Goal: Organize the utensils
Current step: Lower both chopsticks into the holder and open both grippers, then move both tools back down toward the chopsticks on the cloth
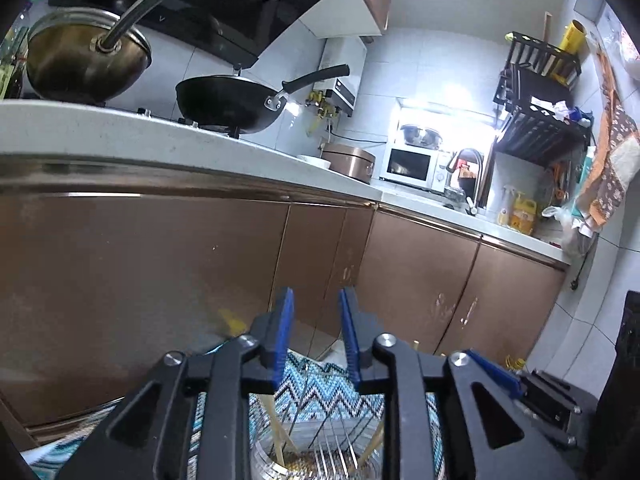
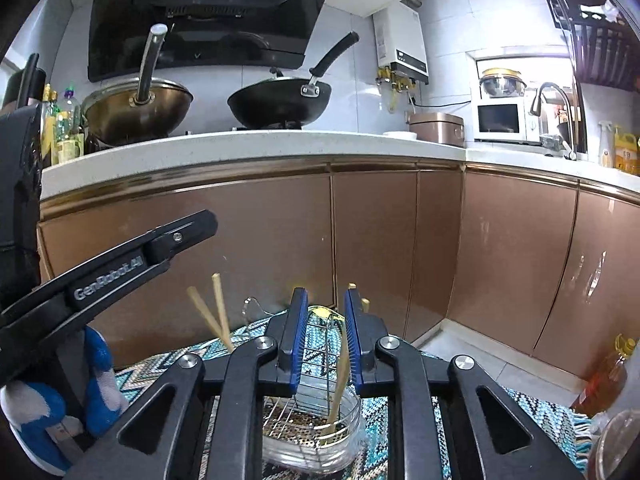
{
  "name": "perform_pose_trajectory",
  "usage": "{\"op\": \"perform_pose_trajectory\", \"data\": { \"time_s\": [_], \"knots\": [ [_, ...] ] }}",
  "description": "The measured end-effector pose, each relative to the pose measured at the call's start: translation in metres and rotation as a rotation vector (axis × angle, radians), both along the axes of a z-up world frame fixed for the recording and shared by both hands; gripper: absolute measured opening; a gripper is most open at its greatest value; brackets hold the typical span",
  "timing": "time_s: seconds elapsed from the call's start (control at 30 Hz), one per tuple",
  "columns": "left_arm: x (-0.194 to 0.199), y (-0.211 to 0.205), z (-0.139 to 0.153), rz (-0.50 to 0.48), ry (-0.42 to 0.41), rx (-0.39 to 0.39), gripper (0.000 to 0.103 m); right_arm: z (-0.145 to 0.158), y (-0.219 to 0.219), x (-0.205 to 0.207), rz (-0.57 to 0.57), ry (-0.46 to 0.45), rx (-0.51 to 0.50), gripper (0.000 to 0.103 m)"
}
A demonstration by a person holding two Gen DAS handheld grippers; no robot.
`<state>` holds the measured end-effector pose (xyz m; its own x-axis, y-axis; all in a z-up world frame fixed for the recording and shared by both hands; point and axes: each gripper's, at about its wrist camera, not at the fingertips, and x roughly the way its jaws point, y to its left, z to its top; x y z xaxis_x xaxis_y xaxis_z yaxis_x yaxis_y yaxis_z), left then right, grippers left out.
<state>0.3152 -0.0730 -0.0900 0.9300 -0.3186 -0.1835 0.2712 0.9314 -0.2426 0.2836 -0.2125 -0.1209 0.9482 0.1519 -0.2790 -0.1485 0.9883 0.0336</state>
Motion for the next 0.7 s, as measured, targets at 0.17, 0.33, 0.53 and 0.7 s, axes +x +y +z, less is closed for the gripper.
{"op": "perform_pose_trajectory", "data": {
  "time_s": [0.17,0.33,0.53,0.7],
  "knots": [
    [-0.028,0.027,0.019,-0.005,0.037,0.038,0.033,0.019,0.003,-0.025,-0.002,0.009,-0.008,0.023],
    [-0.060,0.059,0.031,-0.015,0.067,0.081,0.037,0.034,0.003,-0.059,-0.016,0.021,-0.017,0.026],
    [-0.091,0.092,0.034,-0.023,0.111,0.104,0.039,0.038,0.001,-0.094,-0.046,0.057,-0.012,0.027],
    [-0.113,0.118,0.029,-0.021,0.158,0.093,0.039,0.036,0.000,-0.119,-0.066,0.091,0.000,0.027]
  ]
}}
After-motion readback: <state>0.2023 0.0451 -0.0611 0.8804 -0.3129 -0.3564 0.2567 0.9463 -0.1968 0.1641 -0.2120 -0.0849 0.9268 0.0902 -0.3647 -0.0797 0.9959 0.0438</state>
